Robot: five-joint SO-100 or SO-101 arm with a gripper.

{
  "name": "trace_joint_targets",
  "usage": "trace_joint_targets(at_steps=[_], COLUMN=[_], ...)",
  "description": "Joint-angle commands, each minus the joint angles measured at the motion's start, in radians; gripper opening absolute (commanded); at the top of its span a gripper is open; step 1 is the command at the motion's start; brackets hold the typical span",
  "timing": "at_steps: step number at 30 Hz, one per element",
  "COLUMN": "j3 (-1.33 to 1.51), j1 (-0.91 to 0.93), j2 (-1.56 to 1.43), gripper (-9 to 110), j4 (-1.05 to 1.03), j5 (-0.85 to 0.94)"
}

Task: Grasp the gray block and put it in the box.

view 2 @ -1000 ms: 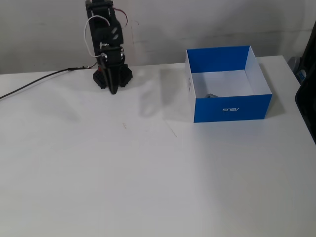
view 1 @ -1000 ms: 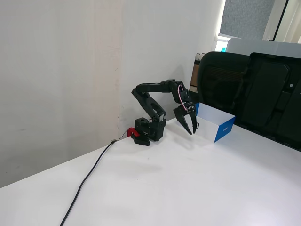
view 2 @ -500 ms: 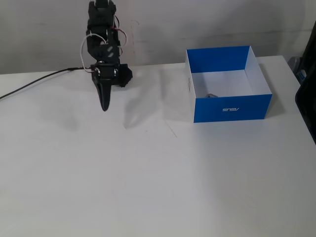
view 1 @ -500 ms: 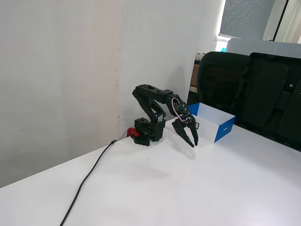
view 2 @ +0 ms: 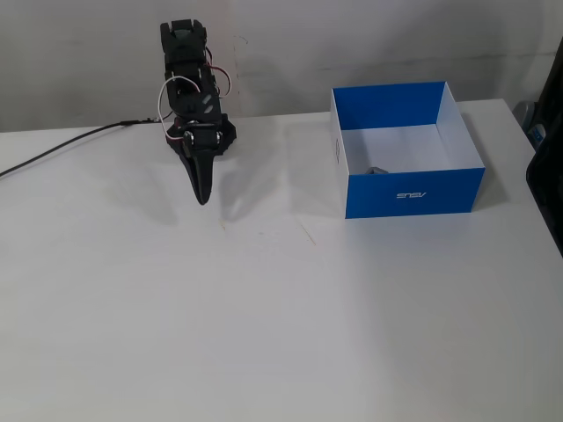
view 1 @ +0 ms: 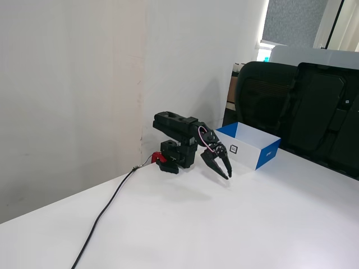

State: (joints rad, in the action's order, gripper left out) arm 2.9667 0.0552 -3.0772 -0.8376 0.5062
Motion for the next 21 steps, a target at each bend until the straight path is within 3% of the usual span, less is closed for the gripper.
trace_joint_targets(at_steps=[1,11,15,21], j3=[0.011,0.097,0.179,0.192], j1=[-0.006,-0.101,-0.123,-0.147], j2=[-0.020,-0.064,-0.316,-0.316], gripper=[0,0,0,0], j4=[-0.017,-0.037,-0.158,-0.190], j5=[-0.020,-0.152,-0.195,-0.236])
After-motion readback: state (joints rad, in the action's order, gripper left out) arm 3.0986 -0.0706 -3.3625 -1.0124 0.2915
